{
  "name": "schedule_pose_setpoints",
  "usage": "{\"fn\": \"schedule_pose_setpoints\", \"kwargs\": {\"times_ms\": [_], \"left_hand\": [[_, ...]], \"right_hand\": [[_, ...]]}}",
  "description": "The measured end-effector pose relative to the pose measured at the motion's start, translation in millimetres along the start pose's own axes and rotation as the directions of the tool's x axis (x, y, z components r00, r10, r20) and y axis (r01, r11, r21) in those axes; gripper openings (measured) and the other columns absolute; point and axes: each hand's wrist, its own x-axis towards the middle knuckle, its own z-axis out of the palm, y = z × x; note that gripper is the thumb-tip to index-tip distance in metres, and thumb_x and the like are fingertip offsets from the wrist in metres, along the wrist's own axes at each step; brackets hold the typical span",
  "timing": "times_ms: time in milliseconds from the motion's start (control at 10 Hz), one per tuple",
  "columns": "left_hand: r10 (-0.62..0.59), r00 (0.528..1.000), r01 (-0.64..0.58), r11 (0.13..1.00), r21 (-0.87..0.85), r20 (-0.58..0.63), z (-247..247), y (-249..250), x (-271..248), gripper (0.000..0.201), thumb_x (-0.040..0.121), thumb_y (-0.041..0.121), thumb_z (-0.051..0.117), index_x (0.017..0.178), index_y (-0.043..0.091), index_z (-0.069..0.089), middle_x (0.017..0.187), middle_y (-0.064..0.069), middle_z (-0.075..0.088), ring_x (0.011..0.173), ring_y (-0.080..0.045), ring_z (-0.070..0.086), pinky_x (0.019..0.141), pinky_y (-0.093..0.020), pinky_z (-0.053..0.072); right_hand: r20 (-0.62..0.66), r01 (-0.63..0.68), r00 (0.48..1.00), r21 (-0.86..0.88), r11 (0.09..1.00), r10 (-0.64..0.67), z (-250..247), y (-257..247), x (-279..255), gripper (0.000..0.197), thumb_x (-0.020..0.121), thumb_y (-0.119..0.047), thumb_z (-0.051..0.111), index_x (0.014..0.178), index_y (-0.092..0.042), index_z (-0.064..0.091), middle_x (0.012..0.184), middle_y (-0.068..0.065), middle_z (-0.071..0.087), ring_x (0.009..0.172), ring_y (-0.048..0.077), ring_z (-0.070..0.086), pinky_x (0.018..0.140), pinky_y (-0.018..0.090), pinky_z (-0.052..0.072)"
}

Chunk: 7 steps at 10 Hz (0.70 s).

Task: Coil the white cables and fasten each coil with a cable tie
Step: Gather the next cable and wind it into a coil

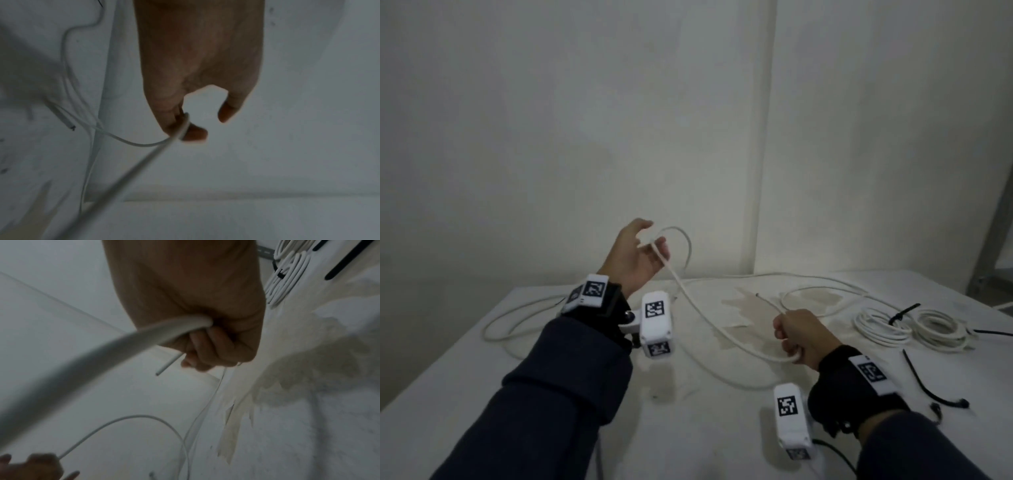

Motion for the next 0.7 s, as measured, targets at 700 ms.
{"fn": "schedule_pose_setpoints", "kwargs": {"times_ms": [700], "left_hand": [[0.288, 0.843, -0.381, 0.916, 0.128, 0.455, -7.4, 55.1, -27.3, 0.023, 0.102, 0.012, 0.033, 0.104, 0.015, 0.056, 0.054, 0.005, 0.047, 0.038, -0.002, 0.028, 0.042, -0.015, 0.023]], "right_hand": [[0.009, 0.086, 0.991, 0.708, 0.701, -0.13, 41.6, -20.7, 2.5, 0.032, 0.094, -0.036, 0.044, 0.077, -0.011, 0.052, 0.047, -0.005, 0.034, 0.029, 0.007, 0.021, 0.032, 0.012, 0.016]]}}
